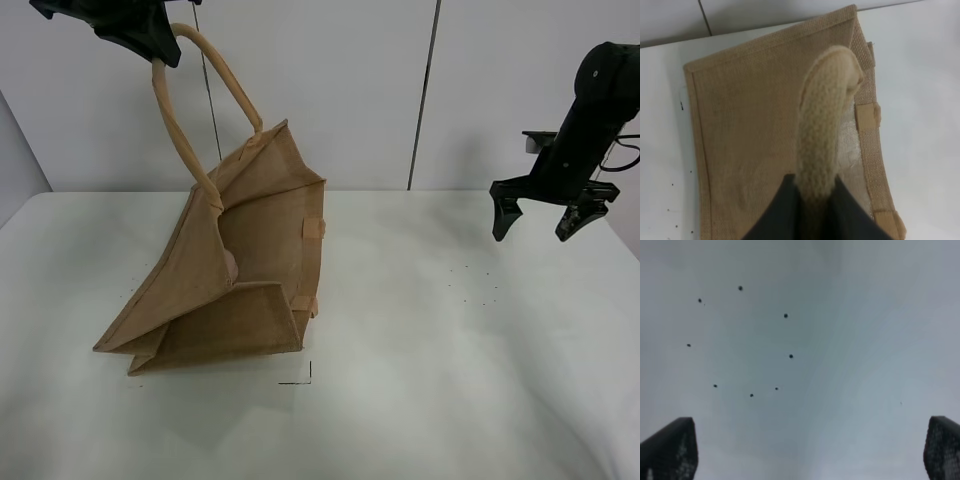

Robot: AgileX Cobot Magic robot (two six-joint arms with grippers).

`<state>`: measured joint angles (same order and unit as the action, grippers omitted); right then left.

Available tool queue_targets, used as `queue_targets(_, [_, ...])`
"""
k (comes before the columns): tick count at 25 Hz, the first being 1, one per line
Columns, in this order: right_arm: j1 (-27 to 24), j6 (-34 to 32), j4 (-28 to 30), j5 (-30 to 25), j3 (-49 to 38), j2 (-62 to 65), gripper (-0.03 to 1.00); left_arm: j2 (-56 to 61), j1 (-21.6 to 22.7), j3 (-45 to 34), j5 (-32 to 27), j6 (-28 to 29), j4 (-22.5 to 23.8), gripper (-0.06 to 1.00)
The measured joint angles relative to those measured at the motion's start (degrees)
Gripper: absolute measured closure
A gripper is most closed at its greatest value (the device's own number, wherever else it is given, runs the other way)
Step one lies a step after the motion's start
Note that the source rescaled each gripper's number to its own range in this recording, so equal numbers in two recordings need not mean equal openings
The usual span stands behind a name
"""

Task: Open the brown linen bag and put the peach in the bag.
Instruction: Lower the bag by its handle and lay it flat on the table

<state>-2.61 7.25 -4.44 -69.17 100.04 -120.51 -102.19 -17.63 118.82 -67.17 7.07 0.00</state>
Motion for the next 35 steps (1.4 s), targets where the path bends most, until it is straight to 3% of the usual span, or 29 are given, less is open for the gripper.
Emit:
queue_targets(8, [0.0,-0.4,0.2,0.1,-14.6,16.1,-0.03,0.0,0.0,0.0,0.0,-0.3,0.0,0.94])
queue_targets(19, [0.0,-0.6,1.1,-0.2,-49.2,58.4,-0.03,0.0,0.0,0.0,0.0,-0.4,0.0,0.94])
queue_targets(25, [0.0,-0.6,1.1,7.0,-64.7,82.0,-0.03,0.0,0.0,0.0,0.0,-0.5,0.0,0.94])
queue_targets(30, [0.1,-0.8,1.1,9.8,-71.3,97.3,-0.03,0.0,0.0,0.0,0.0,-0.6,0.0,0.94])
queue_targets(35, [1.1,-0.8,1.1,10.2,-71.7,102.1,-0.03,0.0,0.0,0.0,0.0,-0.7,0.0,0.94])
